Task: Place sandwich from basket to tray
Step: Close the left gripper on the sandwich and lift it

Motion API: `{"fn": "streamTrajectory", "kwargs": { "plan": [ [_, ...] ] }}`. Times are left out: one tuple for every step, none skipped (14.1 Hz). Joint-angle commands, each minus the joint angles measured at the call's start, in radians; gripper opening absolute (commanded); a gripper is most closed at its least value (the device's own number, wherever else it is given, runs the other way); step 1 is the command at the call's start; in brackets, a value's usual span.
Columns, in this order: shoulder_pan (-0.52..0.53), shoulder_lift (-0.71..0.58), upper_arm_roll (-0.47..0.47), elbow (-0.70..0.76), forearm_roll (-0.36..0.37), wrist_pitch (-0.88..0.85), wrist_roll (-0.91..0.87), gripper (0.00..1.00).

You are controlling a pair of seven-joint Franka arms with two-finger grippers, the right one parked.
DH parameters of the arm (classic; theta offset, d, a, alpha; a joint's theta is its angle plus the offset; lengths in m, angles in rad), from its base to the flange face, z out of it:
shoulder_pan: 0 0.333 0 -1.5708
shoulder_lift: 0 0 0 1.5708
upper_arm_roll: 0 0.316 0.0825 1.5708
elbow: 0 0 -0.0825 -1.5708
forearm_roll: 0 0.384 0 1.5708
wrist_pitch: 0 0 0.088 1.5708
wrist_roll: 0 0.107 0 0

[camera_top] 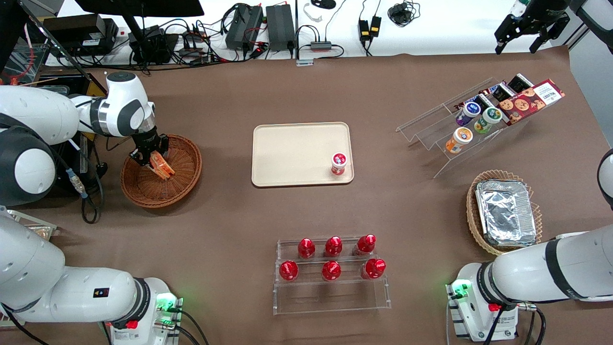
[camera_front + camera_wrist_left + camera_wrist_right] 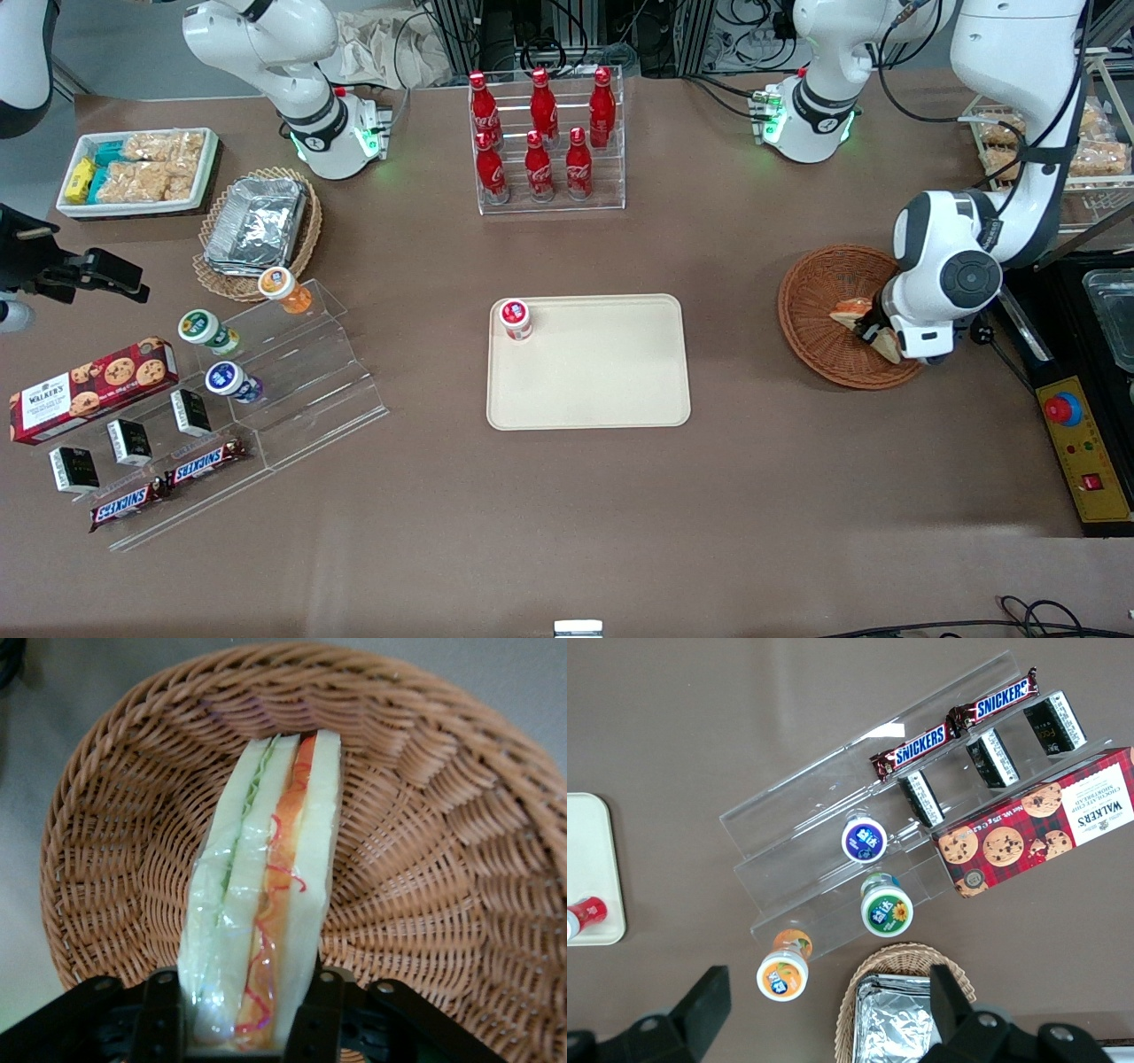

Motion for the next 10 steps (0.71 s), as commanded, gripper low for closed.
{"fn": "streamTrajectory", "kwargs": {
  "plan": [
    [-0.008, -0.045, -0.004, 0.014, 0.042, -0.040, -0.111, 0.21],
    [-0.013, -0.055, -0.006, 0.051, 0.042, -0.109, -0.108, 0.21],
    [-0.016, -0.062, -0.009, 0.097, 0.041, -0.188, -0.100, 0.21],
    [-0.016, -0.067, -0.012, 0.153, 0.039, -0.274, -0.095, 0.21],
    [-0.016, -0.068, -0.032, 0.207, 0.038, -0.348, -0.094, 0.21],
    [-0.016, -0.070, -0.053, 0.259, 0.036, -0.411, -0.094, 0.21],
    [-0.016, -0.070, -0.067, 0.311, 0.033, -0.465, -0.094, 0.21],
    [-0.016, -0.068, -0.081, 0.364, 0.026, -0.511, -0.092, 0.21],
    [-0.016, -0.067, -0.101, 0.407, 0.024, -0.543, -0.092, 0.21],
    [-0.016, -0.067, -0.124, 0.443, 0.023, -0.563, -0.074, 0.21]
  ]
}}
